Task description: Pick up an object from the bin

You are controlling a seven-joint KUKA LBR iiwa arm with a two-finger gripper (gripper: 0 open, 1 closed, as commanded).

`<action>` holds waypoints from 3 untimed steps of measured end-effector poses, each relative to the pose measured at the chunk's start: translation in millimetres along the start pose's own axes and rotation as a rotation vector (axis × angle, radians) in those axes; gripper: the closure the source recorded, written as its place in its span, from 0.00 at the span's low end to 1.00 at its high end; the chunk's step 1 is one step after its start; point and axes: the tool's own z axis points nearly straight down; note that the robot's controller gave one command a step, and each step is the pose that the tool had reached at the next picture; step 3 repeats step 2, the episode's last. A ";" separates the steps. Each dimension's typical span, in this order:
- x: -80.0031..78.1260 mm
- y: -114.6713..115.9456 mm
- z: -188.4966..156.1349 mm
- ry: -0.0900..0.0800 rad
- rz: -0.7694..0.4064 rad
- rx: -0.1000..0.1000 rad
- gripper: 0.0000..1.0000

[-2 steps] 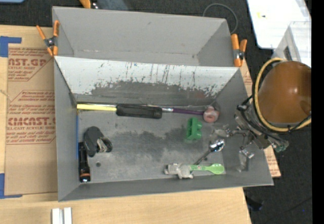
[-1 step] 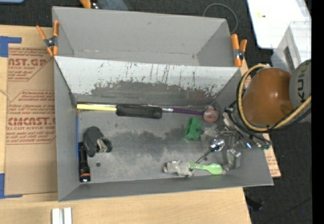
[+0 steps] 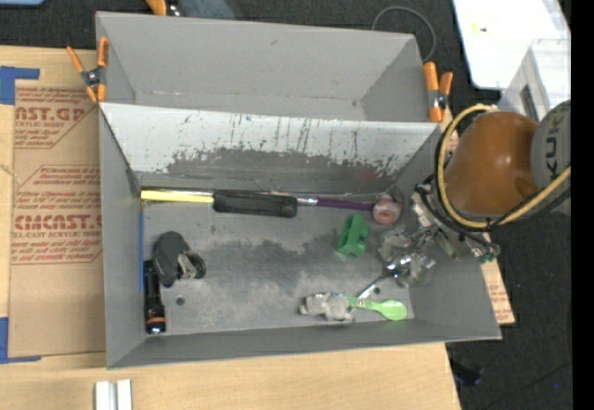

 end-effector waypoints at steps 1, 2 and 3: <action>0.0 0.0 -0.1 0.000 0.000 0.000 1.00; 1.6 1.3 -21.5 0.006 -0.001 -0.004 1.00; 1.6 1.3 -21.5 0.006 -0.001 -0.004 1.00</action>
Offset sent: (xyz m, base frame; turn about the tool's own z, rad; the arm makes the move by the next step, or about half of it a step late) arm -0.0001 0.0000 0.0587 0.0001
